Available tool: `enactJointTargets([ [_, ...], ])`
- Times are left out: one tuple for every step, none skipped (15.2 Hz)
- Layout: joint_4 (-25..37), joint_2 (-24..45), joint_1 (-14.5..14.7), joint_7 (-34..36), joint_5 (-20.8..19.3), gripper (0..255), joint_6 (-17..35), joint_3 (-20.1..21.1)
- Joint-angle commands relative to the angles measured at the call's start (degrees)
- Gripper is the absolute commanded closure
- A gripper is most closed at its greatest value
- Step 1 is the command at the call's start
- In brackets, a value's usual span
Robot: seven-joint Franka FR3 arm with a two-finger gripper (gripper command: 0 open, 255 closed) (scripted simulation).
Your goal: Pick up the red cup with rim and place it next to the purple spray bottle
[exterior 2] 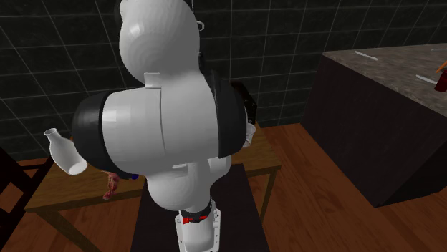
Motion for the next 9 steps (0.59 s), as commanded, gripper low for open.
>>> enactJointTargets([
  [0.00,0.00,0.00,0.00,0.00,0,0.00,0.00],
  [-1.59,0.00,-0.27,-0.62,-0.47,0,1.57,-0.71],
  [-3.12,0.07,-0.56,-1.24,-0.96,0,3.16,-1.43],
  [-4.59,0.22,-0.86,-1.85,-1.44,0,4.77,-2.16],
  [-6.00,0.45,-1.17,-2.46,-1.94,0,6.40,-2.91],
  [-7.35,0.76,-1.50,-3.07,-2.44,0,8.06,-3.66],
  [-8.64,1.15,-1.83,-3.67,-2.95,0,9.74,-4.43],
  [-9.86,1.63,-2.17,-4.28,-3.46,0,11.44,-5.21],
  [-11.01,2.20,-2.51,-4.88,-3.97,0,13.17,-6.01],
])
